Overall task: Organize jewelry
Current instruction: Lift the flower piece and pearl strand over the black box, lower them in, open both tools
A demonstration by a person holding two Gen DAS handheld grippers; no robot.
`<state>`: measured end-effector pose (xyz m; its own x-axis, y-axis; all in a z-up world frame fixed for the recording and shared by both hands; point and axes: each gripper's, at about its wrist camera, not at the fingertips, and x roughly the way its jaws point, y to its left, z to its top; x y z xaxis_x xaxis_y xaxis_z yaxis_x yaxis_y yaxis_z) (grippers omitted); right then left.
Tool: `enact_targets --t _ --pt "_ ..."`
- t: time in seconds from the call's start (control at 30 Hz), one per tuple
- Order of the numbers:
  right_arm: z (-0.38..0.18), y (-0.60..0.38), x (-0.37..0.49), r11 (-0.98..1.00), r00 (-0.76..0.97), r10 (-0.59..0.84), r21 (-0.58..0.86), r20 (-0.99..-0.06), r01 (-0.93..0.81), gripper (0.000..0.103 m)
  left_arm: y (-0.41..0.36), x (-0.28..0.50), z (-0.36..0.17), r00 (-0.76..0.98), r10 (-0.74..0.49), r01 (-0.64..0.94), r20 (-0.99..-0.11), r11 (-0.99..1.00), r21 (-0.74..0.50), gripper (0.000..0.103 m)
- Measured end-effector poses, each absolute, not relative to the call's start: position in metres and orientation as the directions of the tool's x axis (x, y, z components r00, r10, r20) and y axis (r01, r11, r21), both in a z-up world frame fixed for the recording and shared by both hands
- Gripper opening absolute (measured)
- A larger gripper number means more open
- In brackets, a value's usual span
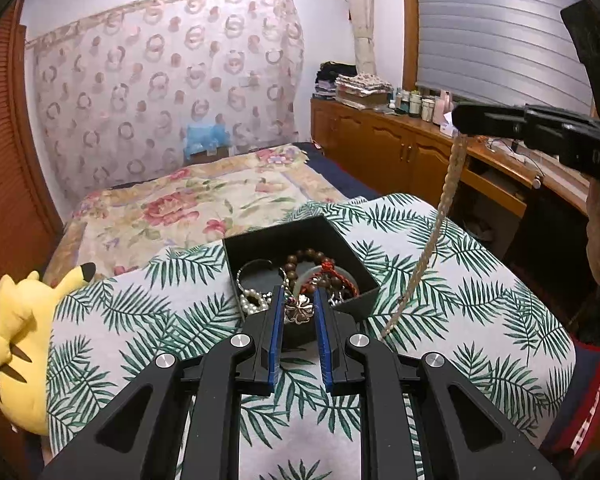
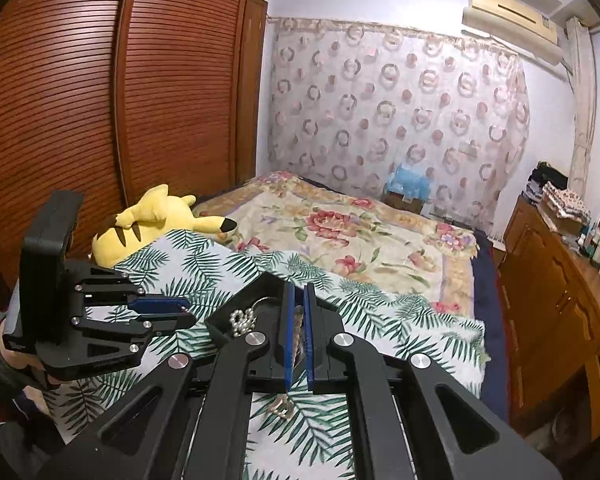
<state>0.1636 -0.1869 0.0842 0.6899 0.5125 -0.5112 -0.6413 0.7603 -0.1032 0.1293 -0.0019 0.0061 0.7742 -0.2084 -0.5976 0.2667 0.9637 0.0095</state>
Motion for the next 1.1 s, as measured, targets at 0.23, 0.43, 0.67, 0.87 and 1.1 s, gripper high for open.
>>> enact_targets --t 0.23,0.43,0.67,0.87,1.1 --pt "0.103 -0.181 0.173 0.762 0.704 0.513 -0.117 -0.491 -0.637 0.005 0.002 0.137 0.010 0.780 -0.197 0.254 -0.594 0.967 0.012 0.014" --pt "0.122 -0.171 0.185 0.768 0.720 0.514 -0.124 -0.467 -0.629 0.005 0.004 0.147 0.010 0.782 -0.185 0.241 -0.596 0.970 0.015 0.014" --pt "0.137 -0.164 0.199 0.778 0.729 0.532 -0.091 -0.430 -0.622 0.005 0.008 0.159 0.010 0.780 -0.174 0.226 -0.601 0.974 0.011 0.014" --pt "0.138 -0.153 0.211 0.779 0.724 0.543 -0.066 -0.426 -0.623 0.005 0.011 0.163 0.005 0.774 -0.171 0.218 -0.610 0.976 0.003 0.014" --pt "0.108 -0.139 0.235 0.786 0.697 0.521 -0.042 -0.493 -0.617 0.006 0.011 0.175 -0.005 0.761 -0.165 0.209 -0.628 0.978 -0.004 0.014"
